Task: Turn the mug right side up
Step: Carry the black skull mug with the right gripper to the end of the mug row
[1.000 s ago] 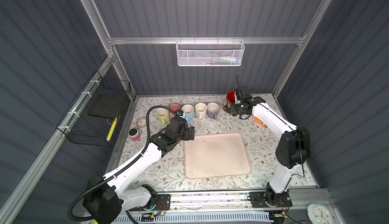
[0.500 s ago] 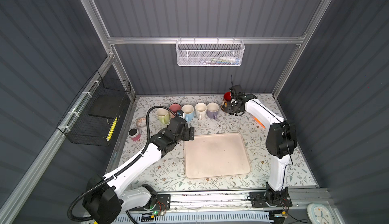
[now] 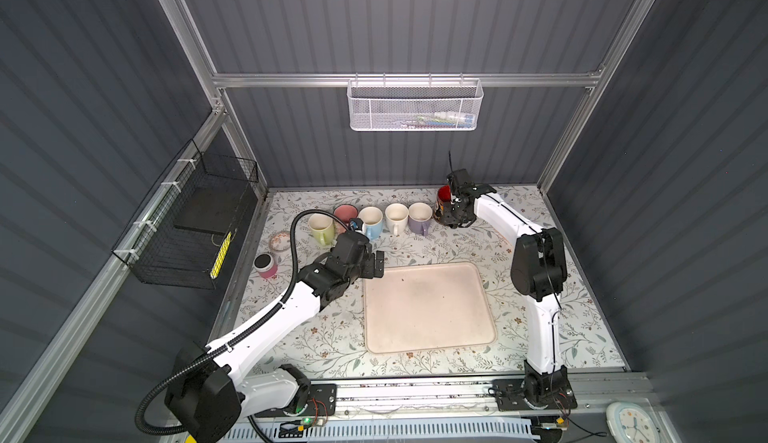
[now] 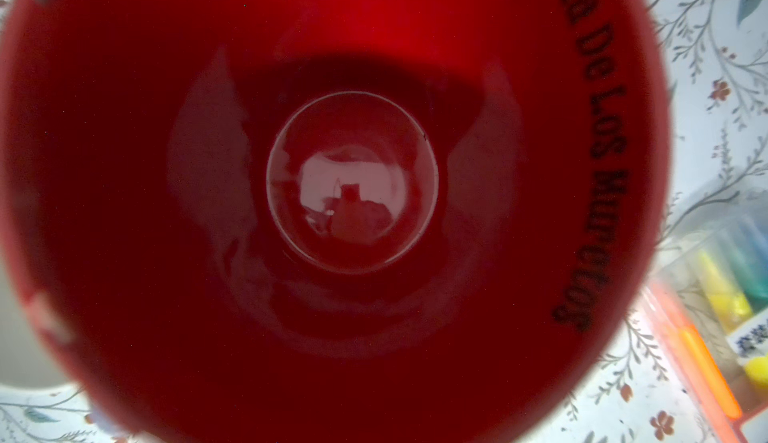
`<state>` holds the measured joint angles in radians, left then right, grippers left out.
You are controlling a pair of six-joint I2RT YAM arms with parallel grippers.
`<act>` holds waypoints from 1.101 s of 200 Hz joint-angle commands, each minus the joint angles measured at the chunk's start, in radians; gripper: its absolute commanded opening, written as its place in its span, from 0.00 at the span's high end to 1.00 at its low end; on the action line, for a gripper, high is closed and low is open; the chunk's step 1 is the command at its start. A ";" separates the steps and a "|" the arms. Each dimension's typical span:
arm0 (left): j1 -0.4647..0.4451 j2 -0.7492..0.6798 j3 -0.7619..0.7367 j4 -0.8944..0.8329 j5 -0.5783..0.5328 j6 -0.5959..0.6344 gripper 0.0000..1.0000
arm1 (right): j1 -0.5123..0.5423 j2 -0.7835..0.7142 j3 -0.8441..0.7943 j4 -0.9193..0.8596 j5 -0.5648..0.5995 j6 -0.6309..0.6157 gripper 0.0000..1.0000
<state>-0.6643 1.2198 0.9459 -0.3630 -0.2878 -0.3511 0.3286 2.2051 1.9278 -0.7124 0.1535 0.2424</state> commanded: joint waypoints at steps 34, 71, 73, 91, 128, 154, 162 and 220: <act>-0.003 0.018 -0.001 -0.007 0.004 0.015 0.00 | -0.002 -0.018 0.043 0.083 0.013 -0.008 1.00; -0.003 0.024 0.005 -0.011 0.005 0.015 0.00 | -0.002 -0.016 0.030 0.088 -0.004 -0.005 1.00; -0.003 0.024 0.005 -0.011 0.005 0.015 0.00 | -0.002 -0.017 0.028 0.088 -0.004 -0.005 1.00; -0.003 0.023 0.006 -0.014 0.006 0.013 0.00 | -0.002 -0.018 0.015 0.092 -0.004 -0.006 1.00; -0.003 0.020 0.007 -0.016 0.006 0.013 0.00 | -0.002 -0.027 -0.011 0.099 -0.004 -0.006 1.00; -0.003 0.020 0.011 -0.019 0.005 0.014 0.00 | -0.002 -0.034 -0.025 0.100 -0.002 -0.009 1.00; -0.003 0.020 0.011 -0.020 0.005 0.013 0.00 | -0.002 -0.037 -0.032 0.100 -0.002 -0.009 1.00; -0.003 0.014 0.012 -0.026 0.002 0.013 0.00 | 0.003 -0.056 -0.076 0.112 -0.003 -0.008 1.00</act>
<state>-0.6643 1.2373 0.9459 -0.3672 -0.2878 -0.3504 0.3286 2.2059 1.8603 -0.6762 0.1394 0.2363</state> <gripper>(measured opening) 0.996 0.187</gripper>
